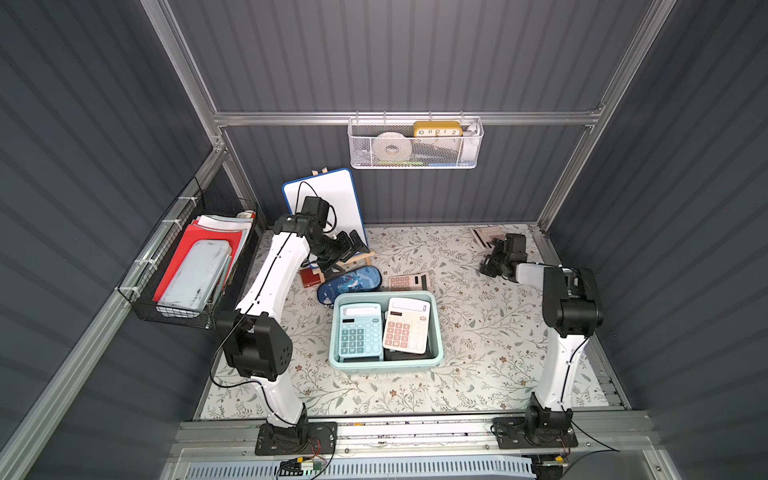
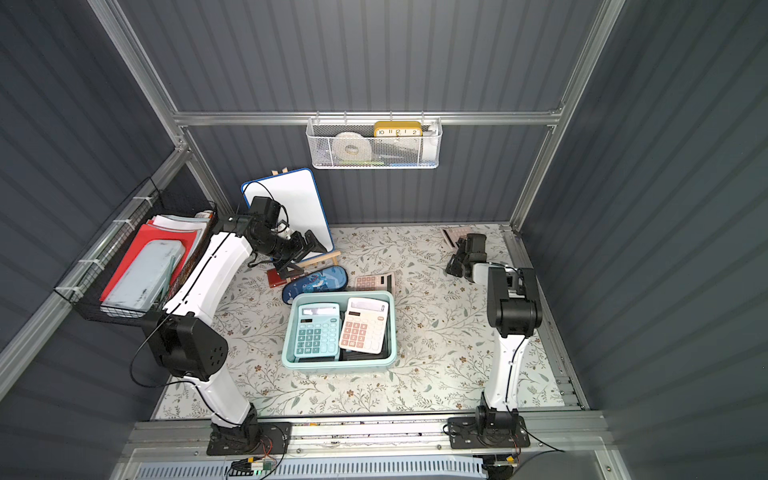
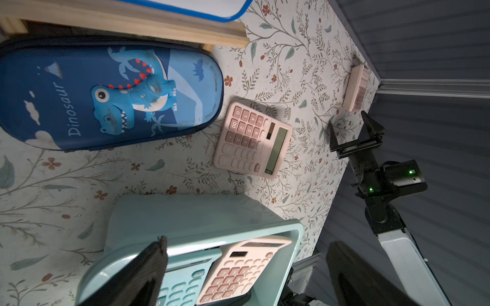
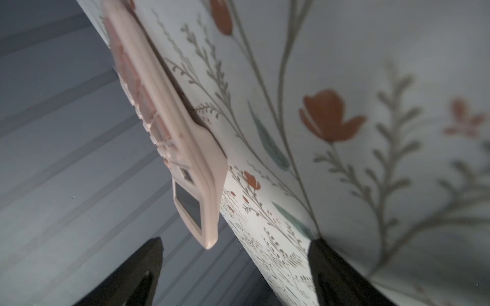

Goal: Put the calculator in the storage box
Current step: Pick up the calculator at the center of the board.

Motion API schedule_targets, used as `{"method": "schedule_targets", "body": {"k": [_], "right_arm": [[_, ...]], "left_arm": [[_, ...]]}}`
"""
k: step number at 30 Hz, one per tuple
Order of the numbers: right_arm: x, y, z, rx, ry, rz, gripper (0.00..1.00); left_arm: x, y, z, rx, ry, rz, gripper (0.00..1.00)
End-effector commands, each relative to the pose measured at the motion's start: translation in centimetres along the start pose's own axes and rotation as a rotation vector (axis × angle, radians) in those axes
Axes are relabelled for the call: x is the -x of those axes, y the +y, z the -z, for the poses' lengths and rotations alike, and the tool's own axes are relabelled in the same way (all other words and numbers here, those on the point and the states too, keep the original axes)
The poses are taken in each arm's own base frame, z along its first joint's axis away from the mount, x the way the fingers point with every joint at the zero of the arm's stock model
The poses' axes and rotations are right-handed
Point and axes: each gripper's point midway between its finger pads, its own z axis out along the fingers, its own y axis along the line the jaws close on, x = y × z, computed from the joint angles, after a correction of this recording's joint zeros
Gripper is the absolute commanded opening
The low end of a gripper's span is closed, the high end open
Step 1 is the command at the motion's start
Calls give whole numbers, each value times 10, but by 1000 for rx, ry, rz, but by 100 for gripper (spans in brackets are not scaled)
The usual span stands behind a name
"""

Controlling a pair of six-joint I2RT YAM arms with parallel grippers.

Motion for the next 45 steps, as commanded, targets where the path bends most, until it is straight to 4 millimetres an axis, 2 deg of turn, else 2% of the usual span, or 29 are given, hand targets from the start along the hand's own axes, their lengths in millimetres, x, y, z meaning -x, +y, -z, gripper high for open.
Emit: {"method": "schedule_targets", "body": {"k": [1, 7, 11, 15, 17, 22, 27, 33, 39, 45], "right_arm": [[1, 12, -9, 43, -4, -41, 89], [7, 2, -34, 64, 19, -86, 77], [8, 1, -40, 59, 21, -78, 68], [8, 3, -45, 69, 29, -80, 52], [8, 4, -47, 72, 35, -74, 50], [7, 9, -47, 94, 52, -65, 34], [3, 14, -39, 111, 65, -53, 16], [-7, 18, -19, 127, 80, -18, 4], [-28, 29, 11, 125, 130, 64, 0], [-70, 31, 56, 63, 281, 200, 0]], "left_arm": [[9, -1, 0, 5, -15, -3, 99], [17, -3, -2, 3, -22, 1, 99], [20, -3, -2, 10, -28, 12, 99], [22, -4, -4, -3, -36, 33, 99], [24, -6, -5, -14, -39, 39, 99], [24, -7, -6, -23, -42, 30, 99], [15, -3, -2, -20, -39, 31, 99], [10, -4, 5, -29, -43, 20, 99], [9, -7, 7, -40, -44, 13, 99], [9, -6, 12, -29, -60, 8, 99]]}}
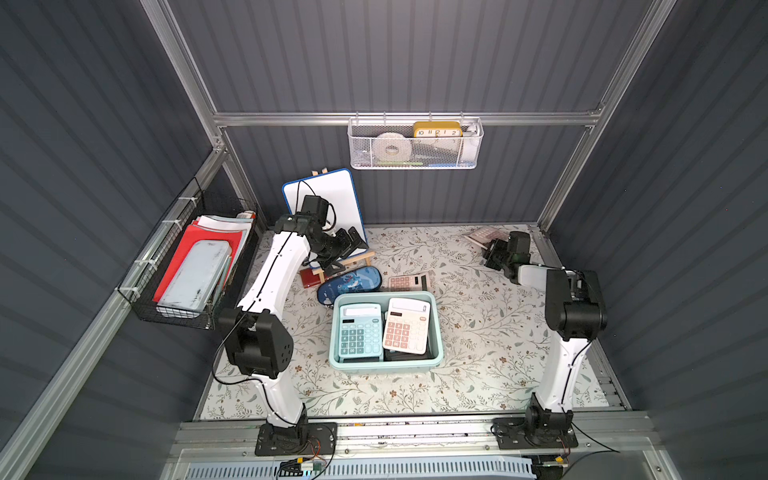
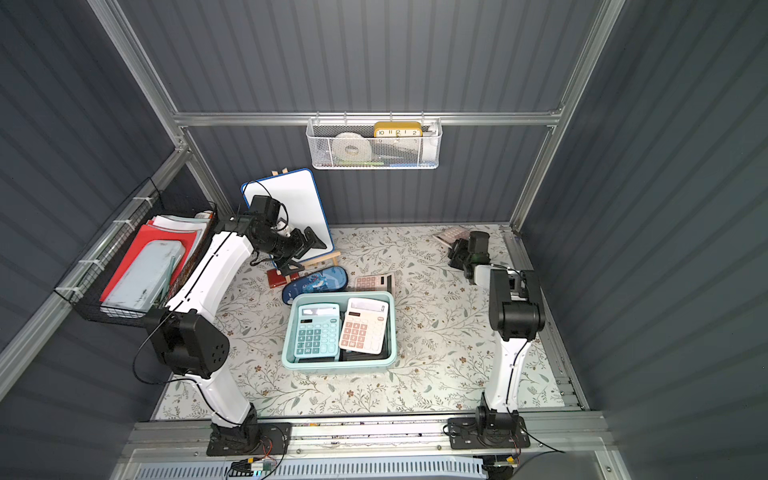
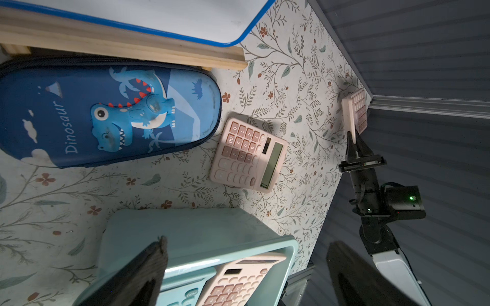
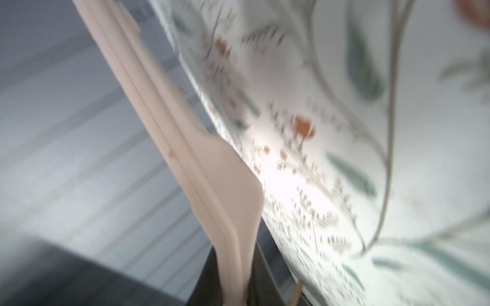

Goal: Put the calculator in the storage box
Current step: Pick up the calculator at the center of the board, then place the calculator in the storage box.

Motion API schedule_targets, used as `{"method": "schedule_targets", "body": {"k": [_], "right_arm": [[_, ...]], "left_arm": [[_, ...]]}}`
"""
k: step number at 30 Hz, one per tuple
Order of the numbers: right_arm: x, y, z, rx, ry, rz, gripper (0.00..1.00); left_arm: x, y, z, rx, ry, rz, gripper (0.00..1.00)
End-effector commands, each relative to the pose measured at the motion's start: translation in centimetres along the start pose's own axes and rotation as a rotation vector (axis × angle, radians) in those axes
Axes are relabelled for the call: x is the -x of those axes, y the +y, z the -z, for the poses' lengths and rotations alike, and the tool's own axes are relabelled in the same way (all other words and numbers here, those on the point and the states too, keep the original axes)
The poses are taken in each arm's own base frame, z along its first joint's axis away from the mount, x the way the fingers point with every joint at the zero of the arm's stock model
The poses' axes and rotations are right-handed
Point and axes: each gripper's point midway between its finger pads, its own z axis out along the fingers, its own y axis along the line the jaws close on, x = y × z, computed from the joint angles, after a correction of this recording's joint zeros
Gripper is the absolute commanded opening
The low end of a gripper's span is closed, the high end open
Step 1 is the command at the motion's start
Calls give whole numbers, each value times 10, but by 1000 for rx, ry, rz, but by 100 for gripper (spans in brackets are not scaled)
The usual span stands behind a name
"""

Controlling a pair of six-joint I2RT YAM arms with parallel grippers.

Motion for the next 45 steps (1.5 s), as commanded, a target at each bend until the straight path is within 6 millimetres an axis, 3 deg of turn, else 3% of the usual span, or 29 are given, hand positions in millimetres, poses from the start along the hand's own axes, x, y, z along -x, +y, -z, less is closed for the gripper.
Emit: {"method": "schedule_targets", "body": {"k": [1, 10, 21, 27, 30, 35, 40, 45], "right_arm": [[-39, 12, 25, -17, 126, 118, 0], [-105, 14, 91, -65, 356, 282, 0], [-198, -2, 160, -162, 661, 537, 0], [-254, -29, 191, -214, 828, 608, 0], [-276, -46, 206, -250, 881, 625, 0], [-308, -75, 230, -301, 955, 638, 0], [-330, -102, 255, -343, 1001, 645, 0], [-338, -131, 270, -388, 1014, 627, 0]], "left_arm": [[-4, -4, 17, -11, -27, -14, 99], [-5, 3, 28, 25, -77, -27, 99], [-6, 8, 33, 41, -115, -24, 99], [-6, 18, 42, 75, -147, -15, 99], [1, 27, 52, 70, -175, 87, 99], [14, 19, 60, 1, -193, 116, 99], [7, 29, 56, 6, -163, 131, 99], [0, 36, 54, 5, -151, 150, 99]]}}
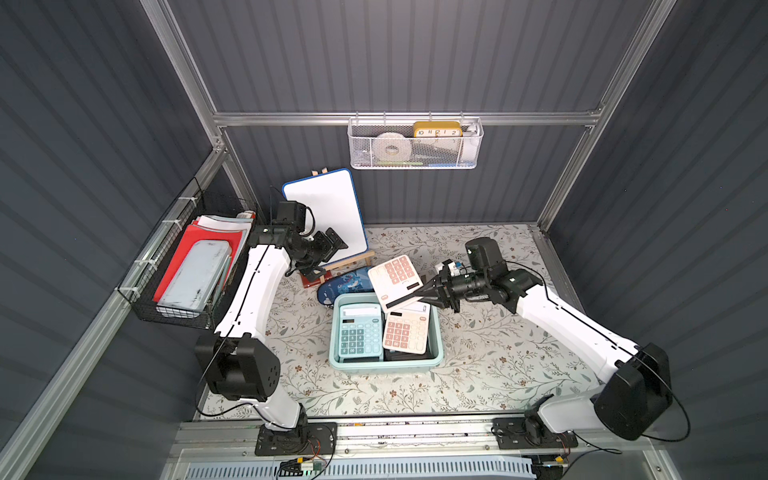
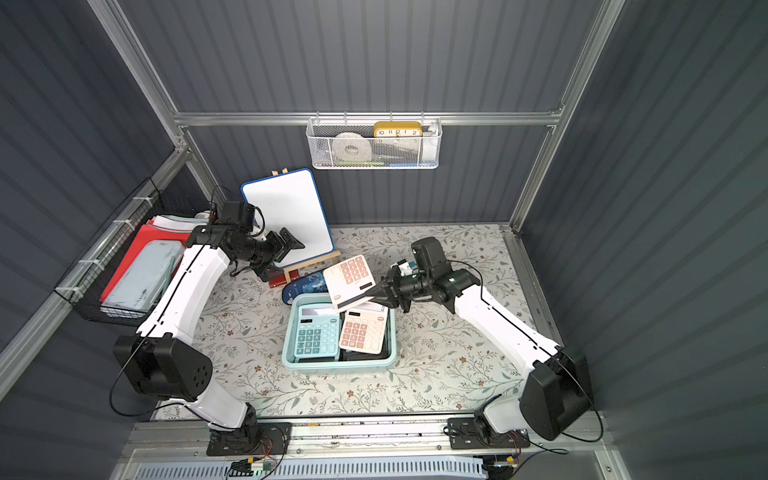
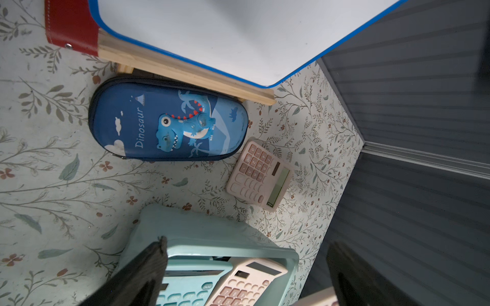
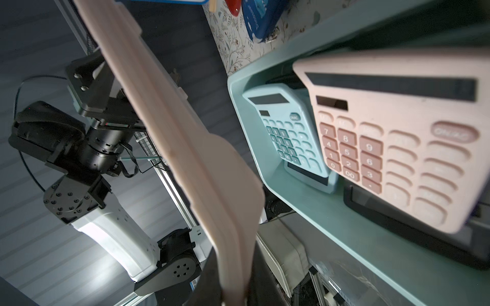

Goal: Put the calculator in the storage box
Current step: Place the calculator in the storage box.

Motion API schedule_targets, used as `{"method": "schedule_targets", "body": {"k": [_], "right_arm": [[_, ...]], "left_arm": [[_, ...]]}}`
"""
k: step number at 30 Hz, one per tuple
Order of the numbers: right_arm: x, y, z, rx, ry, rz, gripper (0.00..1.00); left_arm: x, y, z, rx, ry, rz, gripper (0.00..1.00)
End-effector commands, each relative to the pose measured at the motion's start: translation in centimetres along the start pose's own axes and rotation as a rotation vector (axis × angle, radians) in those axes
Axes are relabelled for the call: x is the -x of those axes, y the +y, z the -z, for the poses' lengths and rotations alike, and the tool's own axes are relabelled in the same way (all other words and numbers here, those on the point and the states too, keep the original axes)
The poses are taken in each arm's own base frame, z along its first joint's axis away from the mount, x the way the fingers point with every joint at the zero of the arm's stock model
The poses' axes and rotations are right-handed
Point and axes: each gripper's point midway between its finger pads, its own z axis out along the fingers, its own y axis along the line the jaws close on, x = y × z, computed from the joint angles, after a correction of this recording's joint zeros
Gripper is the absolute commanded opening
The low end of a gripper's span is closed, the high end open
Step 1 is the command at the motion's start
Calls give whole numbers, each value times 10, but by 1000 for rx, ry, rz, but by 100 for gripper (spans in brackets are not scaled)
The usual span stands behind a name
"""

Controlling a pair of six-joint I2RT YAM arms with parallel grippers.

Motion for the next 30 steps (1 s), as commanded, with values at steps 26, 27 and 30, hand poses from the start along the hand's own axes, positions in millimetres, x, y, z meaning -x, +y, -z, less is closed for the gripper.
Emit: {"method": "schedule_targets", "body": {"k": [26, 27, 30], "right_arm": [[-35, -20, -93, -83, 131, -85, 24], [-36, -19, -93, -84, 137, -82, 31], [-43, -18, -92, -86, 175, -68, 51]], "left_arm": [[-25, 19, 21, 9, 1, 12, 99], [-25, 19, 22, 9, -2, 10, 99], [-25, 21, 24, 16, -6, 11, 99]]}}
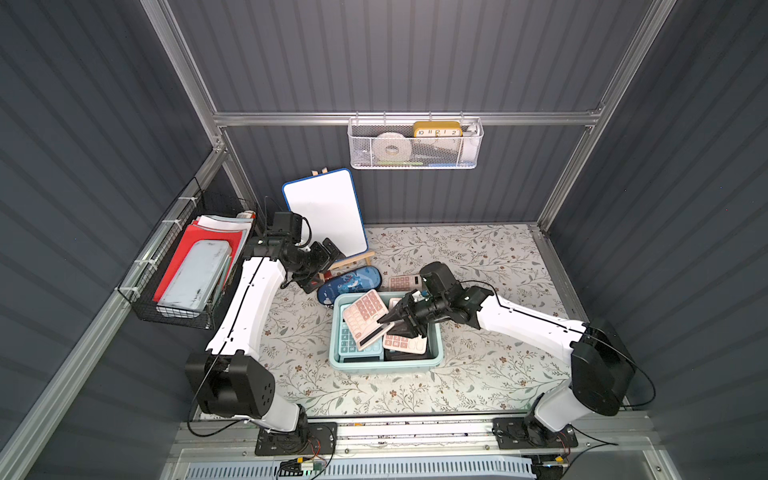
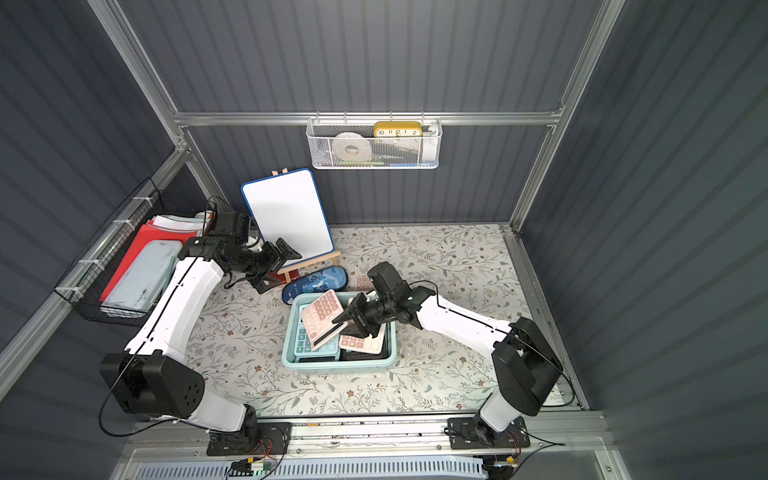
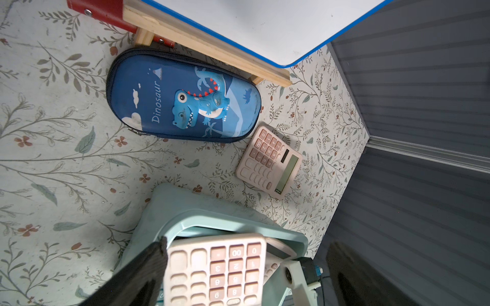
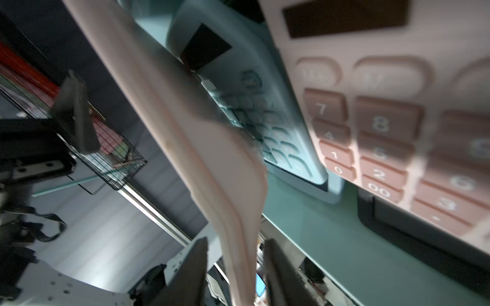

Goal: Put the calculator in the storage box
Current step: Place the calculator in the storage box.

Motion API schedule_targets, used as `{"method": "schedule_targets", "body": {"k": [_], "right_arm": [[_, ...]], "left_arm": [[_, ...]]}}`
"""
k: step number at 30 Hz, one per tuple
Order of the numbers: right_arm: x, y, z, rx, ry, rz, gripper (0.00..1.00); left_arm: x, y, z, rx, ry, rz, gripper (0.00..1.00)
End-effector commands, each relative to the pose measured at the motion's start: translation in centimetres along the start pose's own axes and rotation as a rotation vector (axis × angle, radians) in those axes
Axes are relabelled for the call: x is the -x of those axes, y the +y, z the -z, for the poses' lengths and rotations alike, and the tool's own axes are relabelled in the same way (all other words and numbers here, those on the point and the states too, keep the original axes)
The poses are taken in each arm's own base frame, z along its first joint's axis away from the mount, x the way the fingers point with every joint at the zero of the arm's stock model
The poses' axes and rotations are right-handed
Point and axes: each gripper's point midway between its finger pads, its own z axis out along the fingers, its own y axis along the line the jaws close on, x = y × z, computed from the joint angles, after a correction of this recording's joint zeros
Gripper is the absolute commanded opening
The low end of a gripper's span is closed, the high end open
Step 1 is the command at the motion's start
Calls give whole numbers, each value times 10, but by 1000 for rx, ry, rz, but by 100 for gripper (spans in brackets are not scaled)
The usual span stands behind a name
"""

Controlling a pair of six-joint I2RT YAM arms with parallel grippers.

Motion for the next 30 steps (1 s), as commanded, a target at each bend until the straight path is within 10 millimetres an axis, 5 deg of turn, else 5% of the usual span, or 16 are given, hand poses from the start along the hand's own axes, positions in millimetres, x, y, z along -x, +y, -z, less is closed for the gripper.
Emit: {"method": "schedule_targets", "body": {"k": [1, 12, 18, 30], "right_arm": [[-17, 16, 4, 29, 71, 57, 54], [-57, -18, 33, -187, 207, 168, 55], [-42, -21, 44, -390, 177, 328, 52], [-25, -31, 23, -450, 222, 355, 44]], "left_arm": [[-4, 5, 10, 13, -10, -2, 99], [-1, 18, 21, 68, -5, 16, 99], [0, 29, 28, 102, -3, 28, 99], [-4, 46, 26, 137, 29, 64, 99]]}}
